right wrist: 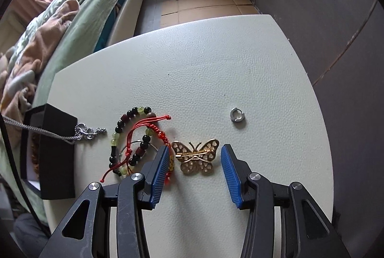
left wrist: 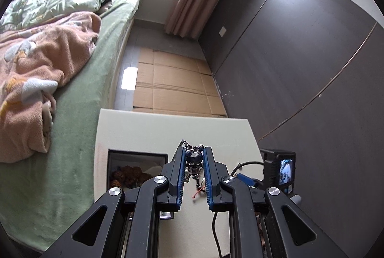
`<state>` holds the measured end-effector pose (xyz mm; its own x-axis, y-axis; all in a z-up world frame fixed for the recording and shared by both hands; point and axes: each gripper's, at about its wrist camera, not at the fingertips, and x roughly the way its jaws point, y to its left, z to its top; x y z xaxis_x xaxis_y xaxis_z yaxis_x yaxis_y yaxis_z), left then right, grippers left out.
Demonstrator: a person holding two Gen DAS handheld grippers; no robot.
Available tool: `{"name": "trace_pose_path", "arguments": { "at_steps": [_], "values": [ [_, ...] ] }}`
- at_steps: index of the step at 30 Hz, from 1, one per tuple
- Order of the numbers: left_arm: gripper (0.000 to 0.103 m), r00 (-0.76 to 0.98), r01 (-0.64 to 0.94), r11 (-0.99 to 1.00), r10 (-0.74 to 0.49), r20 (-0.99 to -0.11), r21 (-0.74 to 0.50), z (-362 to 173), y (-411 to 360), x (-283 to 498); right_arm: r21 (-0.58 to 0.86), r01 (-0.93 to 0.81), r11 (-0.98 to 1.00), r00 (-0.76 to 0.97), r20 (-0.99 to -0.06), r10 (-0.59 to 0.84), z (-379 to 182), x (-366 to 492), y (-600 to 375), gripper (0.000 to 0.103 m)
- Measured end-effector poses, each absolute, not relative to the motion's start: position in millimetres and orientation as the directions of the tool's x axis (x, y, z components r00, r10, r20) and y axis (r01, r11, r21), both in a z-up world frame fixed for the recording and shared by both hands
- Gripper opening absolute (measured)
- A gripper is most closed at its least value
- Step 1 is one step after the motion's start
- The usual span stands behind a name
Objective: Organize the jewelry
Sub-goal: 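Grasp the gold butterfly pendant with the right tool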
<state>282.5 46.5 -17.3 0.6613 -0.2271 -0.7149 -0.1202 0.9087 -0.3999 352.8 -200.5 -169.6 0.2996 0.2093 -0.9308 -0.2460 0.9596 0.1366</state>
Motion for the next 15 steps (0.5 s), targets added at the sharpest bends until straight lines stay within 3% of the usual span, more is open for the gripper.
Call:
{"name": "trace_pose_path", "arguments": {
  "at_steps": [3, 7, 15],
  "values": [
    [0.015, 0.677, -0.113, 0.913, -0.218, -0.703, -0.392, -2.8, 50.9, 280.1, 0.130, -0.253, 0.959, 0.310, -0.928, 0.207, -168.4, 353.4, -200.9, 0.045],
    [0.015, 0.695, -0.091, 0.926, -0.205, -0.690, -0.367, 18.7, 50.2, 278.9, 0.150, -0.242, 0.959, 0.305, -0.926, 0.222, -166.5, 351.7, -206.4, 0.024],
    [0.015, 0.736, -0.053, 0.946, -0.180, -0.653, -0.320, 59.4, 40.6, 275.2, 0.280, -0.186, 0.942, 0.320, -0.889, 0.327, -157.0, 350.5, -234.9, 0.014]
  ]
}}
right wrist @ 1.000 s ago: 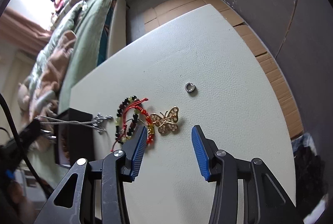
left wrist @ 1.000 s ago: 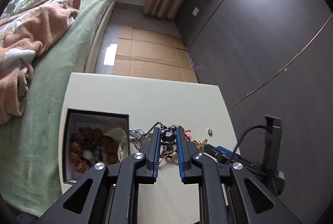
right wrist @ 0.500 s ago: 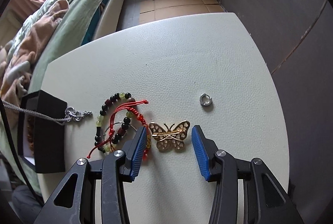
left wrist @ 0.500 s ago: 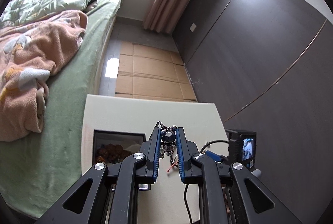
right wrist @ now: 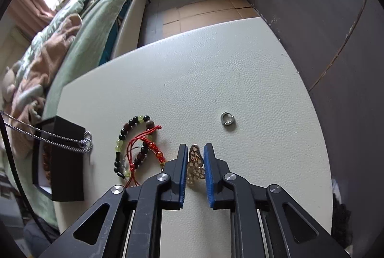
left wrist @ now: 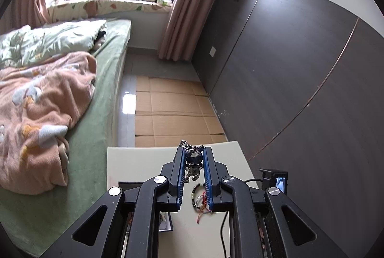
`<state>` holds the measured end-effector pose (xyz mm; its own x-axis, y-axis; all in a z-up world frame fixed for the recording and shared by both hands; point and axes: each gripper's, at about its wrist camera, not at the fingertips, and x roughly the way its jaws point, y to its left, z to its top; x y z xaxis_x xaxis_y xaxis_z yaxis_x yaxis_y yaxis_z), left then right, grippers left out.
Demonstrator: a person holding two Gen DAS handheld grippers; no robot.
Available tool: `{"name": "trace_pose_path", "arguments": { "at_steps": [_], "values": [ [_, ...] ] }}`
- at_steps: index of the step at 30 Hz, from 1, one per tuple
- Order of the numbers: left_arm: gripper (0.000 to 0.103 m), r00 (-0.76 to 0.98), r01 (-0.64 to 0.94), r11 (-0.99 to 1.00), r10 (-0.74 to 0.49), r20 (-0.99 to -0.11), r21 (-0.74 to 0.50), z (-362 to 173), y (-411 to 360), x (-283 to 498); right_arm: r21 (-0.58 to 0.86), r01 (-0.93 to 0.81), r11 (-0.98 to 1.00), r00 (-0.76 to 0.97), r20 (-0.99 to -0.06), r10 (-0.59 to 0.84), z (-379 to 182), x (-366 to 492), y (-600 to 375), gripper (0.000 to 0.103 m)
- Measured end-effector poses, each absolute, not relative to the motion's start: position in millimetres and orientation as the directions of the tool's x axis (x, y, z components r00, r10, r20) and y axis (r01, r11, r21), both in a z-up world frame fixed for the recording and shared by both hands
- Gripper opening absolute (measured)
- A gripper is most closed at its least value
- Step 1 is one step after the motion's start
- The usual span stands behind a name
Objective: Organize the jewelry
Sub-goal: 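Grasp the gold butterfly pendant with the right tool, then carry the necklace toward the black box with the left tool while the right holds the butterfly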
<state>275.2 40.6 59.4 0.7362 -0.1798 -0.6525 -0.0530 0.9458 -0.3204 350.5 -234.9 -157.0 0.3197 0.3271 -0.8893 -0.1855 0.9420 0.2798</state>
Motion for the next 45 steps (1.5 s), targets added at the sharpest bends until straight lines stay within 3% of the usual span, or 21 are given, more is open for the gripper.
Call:
{"name": "trace_pose_path", "arguments": {
  "at_steps": [11, 23, 37, 45],
  "values": [
    [0.015, 0.780, -0.063, 0.960, -0.123, -0.613, -0.273, 112.9, 50.8, 265.7, 0.467, -0.180, 0.866, 0.386, -0.776, 0.499, -123.0, 339.1, -259.1, 0.012],
    [0.015, 0.850, -0.079, 0.978, -0.035, -0.526, -0.192, 195.5, 63.8, 247.3, 0.539, -0.276, 0.796, 0.452, -0.658, 0.602, -83.3, 320.9, -236.8, 0.012],
    [0.015, 0.816, -0.079, 0.975, -0.056, -0.575, -0.208, 159.9, 73.7, 255.7, 0.605, -0.338, 0.721, 0.456, -0.565, 0.688, -67.6, 305.5, -218.2, 0.012],
    [0.015, 0.769, -0.067, 0.963, -0.117, -0.629, -0.261, 112.7, 72.6, 275.7, 0.599, -0.342, 0.724, 0.444, -0.577, 0.686, -71.4, 304.1, -207.2, 0.012]
  ]
}}
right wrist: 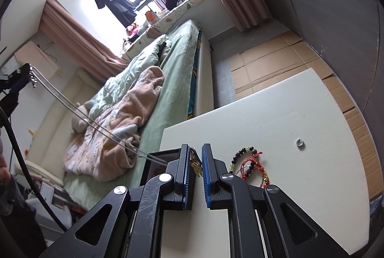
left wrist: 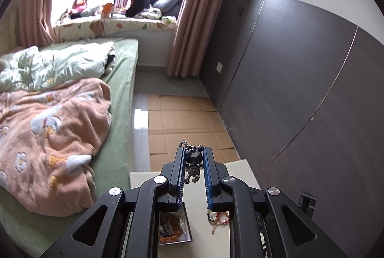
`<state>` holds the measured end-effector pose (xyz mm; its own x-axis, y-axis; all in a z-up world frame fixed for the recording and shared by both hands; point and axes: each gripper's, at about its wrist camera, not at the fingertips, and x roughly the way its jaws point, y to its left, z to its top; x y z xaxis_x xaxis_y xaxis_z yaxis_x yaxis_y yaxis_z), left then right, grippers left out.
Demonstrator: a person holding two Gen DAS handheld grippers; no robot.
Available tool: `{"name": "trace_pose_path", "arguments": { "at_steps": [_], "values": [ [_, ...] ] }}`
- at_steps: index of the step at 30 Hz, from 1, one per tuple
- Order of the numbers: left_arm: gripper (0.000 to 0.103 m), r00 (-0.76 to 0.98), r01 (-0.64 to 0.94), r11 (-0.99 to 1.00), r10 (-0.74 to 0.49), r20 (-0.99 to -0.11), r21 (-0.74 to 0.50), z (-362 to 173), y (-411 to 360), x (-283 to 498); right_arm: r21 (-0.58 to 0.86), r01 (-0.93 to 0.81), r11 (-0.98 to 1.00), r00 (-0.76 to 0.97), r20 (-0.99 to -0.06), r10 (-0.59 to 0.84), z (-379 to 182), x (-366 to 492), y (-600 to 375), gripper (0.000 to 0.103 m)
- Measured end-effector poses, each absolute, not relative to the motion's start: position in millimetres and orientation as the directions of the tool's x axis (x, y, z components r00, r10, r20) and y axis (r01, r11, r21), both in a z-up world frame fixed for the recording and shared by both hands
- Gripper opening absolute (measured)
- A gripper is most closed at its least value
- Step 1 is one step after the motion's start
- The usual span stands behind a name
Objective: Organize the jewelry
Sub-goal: 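Carry the necklace toward the black box with the left tool while the right holds the butterfly, then open the left tool over the box while the right tool releases the butterfly inside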
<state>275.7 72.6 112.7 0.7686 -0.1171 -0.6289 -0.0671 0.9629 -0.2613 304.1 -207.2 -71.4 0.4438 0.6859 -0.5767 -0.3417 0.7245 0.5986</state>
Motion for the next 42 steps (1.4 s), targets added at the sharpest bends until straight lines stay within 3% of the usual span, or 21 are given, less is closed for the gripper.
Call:
{"name": "trace_pose_path", "arguments": {
  "at_steps": [13, 21, 23, 25, 27, 42],
  "values": [
    [0.015, 0.641, -0.054, 0.937, -0.233, -0.731, -0.345, -1.4, 63.2, 300.7, 0.599, -0.348, 0.721, 0.435, -0.578, 0.690, -76.3, 304.3, -192.5, 0.012],
    [0.016, 0.591, -0.074, 0.905, -0.298, -0.749, -0.419, -66.3, 69.3, 309.0, 0.597, -0.352, 0.721, 0.435, -0.578, 0.691, -78.4, 302.3, -188.1, 0.012],
    [0.020, 0.581, -0.083, 0.890, -0.322, -0.748, -0.448, -79.5, 74.3, 309.2, 0.608, -0.354, 0.711, 0.429, -0.570, 0.701, -79.0, 302.3, -185.6, 0.012],
    [0.052, 0.583, -0.101, 0.868, -0.345, -0.736, -0.487, -90.8, 83.0, 306.7, 0.617, -0.361, 0.700, 0.416, -0.565, 0.713, -80.1, 302.4, -181.3, 0.012],
    [0.064, 0.602, -0.132, 0.854, -0.334, -0.725, -0.503, -95.3, 92.7, 298.3, 0.613, -0.369, 0.699, 0.405, -0.570, 0.715, -80.2, 304.1, -175.3, 0.012],
    [0.067, 0.704, -0.237, 0.805, -0.244, -0.667, -0.544, -89.2, 150.5, 241.4, 0.499, -0.464, 0.732, 0.312, -0.681, 0.662, -79.9, 313.3, -90.7, 0.012]
  ]
}}
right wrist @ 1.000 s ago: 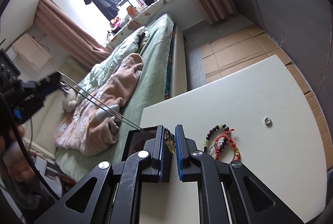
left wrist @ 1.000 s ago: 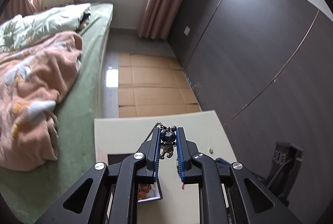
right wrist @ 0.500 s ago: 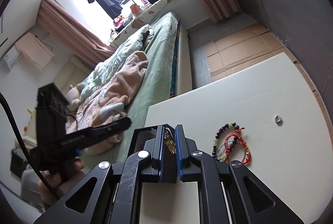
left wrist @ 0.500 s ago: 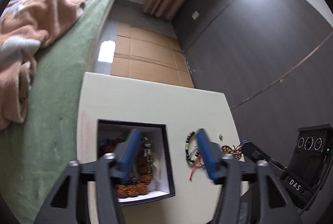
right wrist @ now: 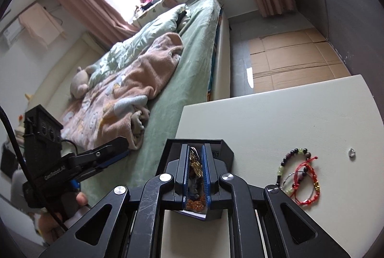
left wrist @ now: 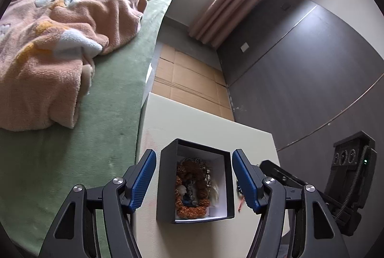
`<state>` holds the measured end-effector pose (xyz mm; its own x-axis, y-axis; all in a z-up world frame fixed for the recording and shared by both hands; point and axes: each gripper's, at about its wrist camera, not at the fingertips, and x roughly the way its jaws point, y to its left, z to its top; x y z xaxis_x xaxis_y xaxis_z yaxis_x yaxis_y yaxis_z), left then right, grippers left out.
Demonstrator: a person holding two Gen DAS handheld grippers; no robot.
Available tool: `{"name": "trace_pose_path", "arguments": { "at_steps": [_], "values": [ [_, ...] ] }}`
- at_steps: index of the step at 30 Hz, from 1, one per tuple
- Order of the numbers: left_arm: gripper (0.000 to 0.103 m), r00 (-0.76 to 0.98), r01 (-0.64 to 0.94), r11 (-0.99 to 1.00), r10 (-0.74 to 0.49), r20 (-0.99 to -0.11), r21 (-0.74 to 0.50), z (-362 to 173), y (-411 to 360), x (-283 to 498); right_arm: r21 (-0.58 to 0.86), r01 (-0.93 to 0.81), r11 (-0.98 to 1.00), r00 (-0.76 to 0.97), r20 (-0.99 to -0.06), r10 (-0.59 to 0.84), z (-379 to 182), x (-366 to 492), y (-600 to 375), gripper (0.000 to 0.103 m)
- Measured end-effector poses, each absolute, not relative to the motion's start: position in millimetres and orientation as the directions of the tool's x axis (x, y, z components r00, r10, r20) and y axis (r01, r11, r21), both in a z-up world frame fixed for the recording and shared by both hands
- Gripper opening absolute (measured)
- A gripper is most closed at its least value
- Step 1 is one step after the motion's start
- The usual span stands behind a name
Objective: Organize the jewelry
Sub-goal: 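Open the left tool over the box while the right tool releases the butterfly inside, then grasp the red-string bead bracelet with the left tool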
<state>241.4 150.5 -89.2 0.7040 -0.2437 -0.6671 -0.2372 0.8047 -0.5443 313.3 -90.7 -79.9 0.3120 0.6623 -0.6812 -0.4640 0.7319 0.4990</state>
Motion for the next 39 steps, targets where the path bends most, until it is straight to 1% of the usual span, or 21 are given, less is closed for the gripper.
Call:
{"name": "trace_pose_path", "arguments": {
  "at_steps": [3, 5, 7, 10, 12, 13, 14, 21, 23, 27, 33, 38, 39],
  "values": [
    [0.067, 0.718, -0.246, 0.787, -0.244, -0.652, -0.565, -92.7, 156.4, 234.1, 0.468, -0.466, 0.751, 0.295, -0.718, 0.630, -86.4, 313.6, -78.6, 0.012],
    [0.067, 0.719, -0.257, 0.793, -0.226, -0.658, -0.553, -94.5, 160.0, 231.7, 0.434, -0.467, 0.771, 0.284, -0.752, 0.595, -90.7, 313.1, -71.0, 0.012],
    [0.067, 0.721, -0.268, 0.796, -0.208, -0.661, -0.543, -95.5, 162.4, 230.4, 0.437, -0.462, 0.772, 0.237, -0.778, 0.582, -97.9, 314.3, -65.2, 0.013],
    [0.067, 0.722, -0.260, 0.788, -0.226, -0.654, -0.559, -97.5, 163.8, 231.1, 0.434, -0.445, 0.783, 0.214, -0.798, 0.564, -100.4, 314.6, -67.7, 0.014],
    [0.067, 0.725, -0.260, 0.785, -0.226, -0.651, -0.563, -97.7, 165.0, 231.5, 0.413, -0.434, 0.801, 0.225, -0.811, 0.540, -95.6, 315.0, -70.9, 0.022],
    [0.067, 0.726, -0.258, 0.786, -0.226, -0.649, -0.562, -97.1, 164.2, 231.5, 0.403, -0.428, 0.809, 0.238, -0.813, 0.531, -91.9, 314.7, -72.9, 0.033],
    [0.067, 0.726, -0.252, 0.789, -0.229, -0.648, -0.561, -96.5, 162.8, 231.7, 0.391, -0.425, 0.817, 0.257, -0.813, 0.523, -86.4, 313.3, -77.4, 0.039],
    [0.068, 0.725, -0.202, 0.815, -0.248, -0.642, -0.543, -90.7, 148.5, 232.5, 0.324, -0.406, 0.854, 0.304, -0.834, 0.461, -59.3, 307.7, -109.3, 0.040],
    [0.068, 0.725, -0.188, 0.826, -0.248, -0.643, -0.531, -88.4, 144.4, 233.9, 0.308, -0.390, 0.868, 0.318, -0.839, 0.441, -55.4, 307.7, -122.9, 0.045],
    [0.068, 0.713, -0.180, 0.842, -0.245, -0.656, -0.509, -83.4, 134.4, 238.8, 0.304, -0.344, 0.888, 0.342, -0.840, 0.421, -55.4, 312.0, -153.3, 0.047],
    [0.067, 0.688, -0.179, 0.881, -0.206, -0.696, -0.438, -76.4, 113.8, 246.3, 0.349, -0.280, 0.894, 0.340, -0.835, 0.432, -84.1, 326.8, -191.5, 0.047],
    [0.067, 0.649, -0.125, 0.902, -0.240, -0.722, -0.412, -72.3, 78.5, 258.8, 0.383, -0.227, 0.895, 0.335, -0.833, 0.441, -110.7, 337.4, -213.6, 0.047],
    [0.066, 0.641, -0.119, 0.905, -0.244, -0.728, -0.408, -72.2, 69.8, 262.6, 0.394, -0.213, 0.894, 0.333, -0.831, 0.445, -115.2, 338.0, -218.2, 0.047]
  ]
}}
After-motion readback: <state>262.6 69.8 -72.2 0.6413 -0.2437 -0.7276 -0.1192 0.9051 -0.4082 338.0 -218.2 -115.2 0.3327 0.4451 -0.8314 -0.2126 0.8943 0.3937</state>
